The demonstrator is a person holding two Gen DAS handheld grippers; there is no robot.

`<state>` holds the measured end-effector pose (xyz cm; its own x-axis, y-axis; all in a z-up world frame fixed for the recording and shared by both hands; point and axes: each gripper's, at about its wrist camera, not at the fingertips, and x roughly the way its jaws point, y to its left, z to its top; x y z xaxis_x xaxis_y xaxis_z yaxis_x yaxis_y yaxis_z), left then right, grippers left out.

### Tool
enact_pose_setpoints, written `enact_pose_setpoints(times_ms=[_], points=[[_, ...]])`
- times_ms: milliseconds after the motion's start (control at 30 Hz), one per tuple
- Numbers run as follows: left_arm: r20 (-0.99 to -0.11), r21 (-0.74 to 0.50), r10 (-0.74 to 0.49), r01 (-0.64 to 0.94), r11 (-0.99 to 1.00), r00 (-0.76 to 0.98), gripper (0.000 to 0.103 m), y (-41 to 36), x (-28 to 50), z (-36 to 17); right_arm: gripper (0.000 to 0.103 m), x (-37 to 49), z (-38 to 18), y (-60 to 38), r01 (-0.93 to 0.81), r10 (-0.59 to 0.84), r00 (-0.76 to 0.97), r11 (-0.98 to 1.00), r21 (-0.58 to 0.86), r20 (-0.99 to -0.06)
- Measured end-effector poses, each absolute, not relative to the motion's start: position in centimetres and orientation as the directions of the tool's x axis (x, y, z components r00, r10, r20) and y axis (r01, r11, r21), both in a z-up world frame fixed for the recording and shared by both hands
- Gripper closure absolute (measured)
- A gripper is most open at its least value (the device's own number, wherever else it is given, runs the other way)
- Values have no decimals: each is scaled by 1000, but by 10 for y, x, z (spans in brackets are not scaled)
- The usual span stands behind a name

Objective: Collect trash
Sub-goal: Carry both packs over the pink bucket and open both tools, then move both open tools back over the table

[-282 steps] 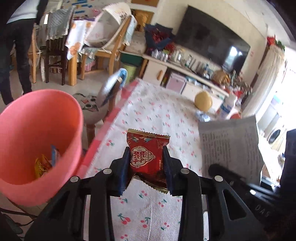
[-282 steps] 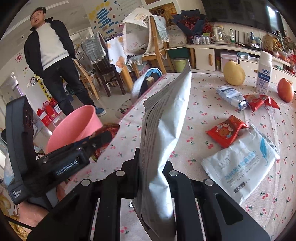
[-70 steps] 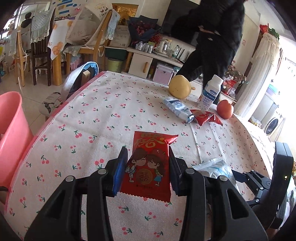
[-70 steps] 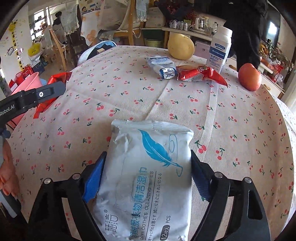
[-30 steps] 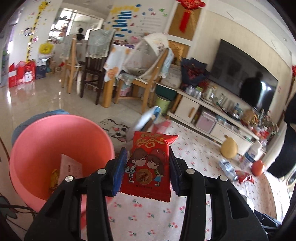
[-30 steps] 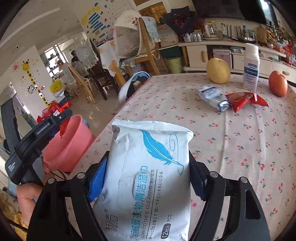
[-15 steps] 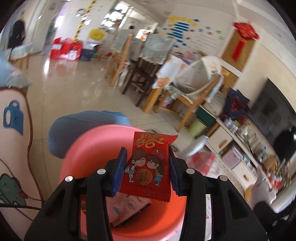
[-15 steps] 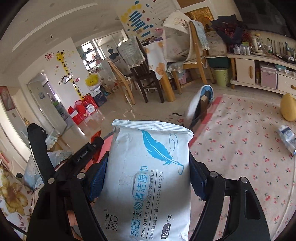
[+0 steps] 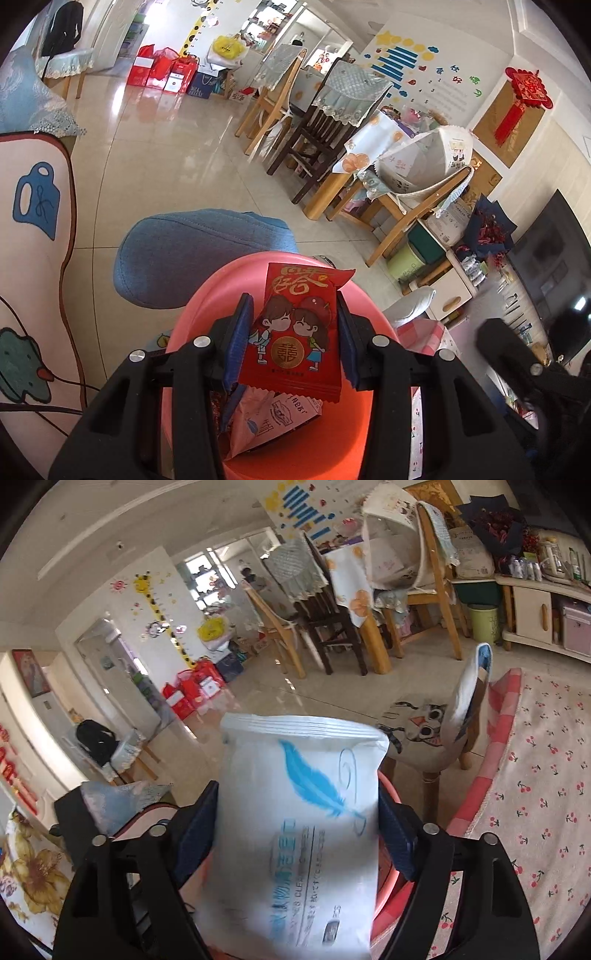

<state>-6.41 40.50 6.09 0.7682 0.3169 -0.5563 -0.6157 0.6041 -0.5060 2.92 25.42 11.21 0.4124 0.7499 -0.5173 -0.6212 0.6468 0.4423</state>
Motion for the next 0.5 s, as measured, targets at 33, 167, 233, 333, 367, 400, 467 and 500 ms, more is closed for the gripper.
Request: enact_pose_setpoints(times_ms=[33, 167, 233, 333, 367, 400, 467, 500], points=[[-559, -505, 317, -618, 602, 766, 57, 407, -64, 60, 18, 29, 110, 254, -615, 745, 417, 653, 441, -521], [-562, -495, 329, -627, 601, 759, 41, 405, -64, 60, 12, 27, 107, 241, -580, 719, 459, 687, 437, -522], [-562, -485, 335, -630, 607, 756, 37, 403, -63, 61, 11, 25, 104, 230, -554, 703, 481, 707, 439, -524], [-558, -467, 355, -638, 612, 750, 27, 399, -61, 63, 11, 23, 100, 212, -518, 672, 516, 739, 431, -531], [-553, -461, 362, -638, 617, 750, 24, 397, -61, 64, 10, 21, 99, 206, -505, 660, 528, 750, 427, -535], [-550, -454, 365, -636, 625, 751, 22, 395, -60, 64, 10, 19, 97, 199, -491, 649, 536, 760, 426, -540], [-539, -429, 372, -626, 651, 756, 20, 388, -57, 67, 10, 15, 94, 185, -469, 629, 549, 777, 421, -550], [-532, -419, 372, -618, 665, 761, 20, 384, -56, 68, 10, 11, 93, 178, -458, 617, 558, 786, 415, -555]])
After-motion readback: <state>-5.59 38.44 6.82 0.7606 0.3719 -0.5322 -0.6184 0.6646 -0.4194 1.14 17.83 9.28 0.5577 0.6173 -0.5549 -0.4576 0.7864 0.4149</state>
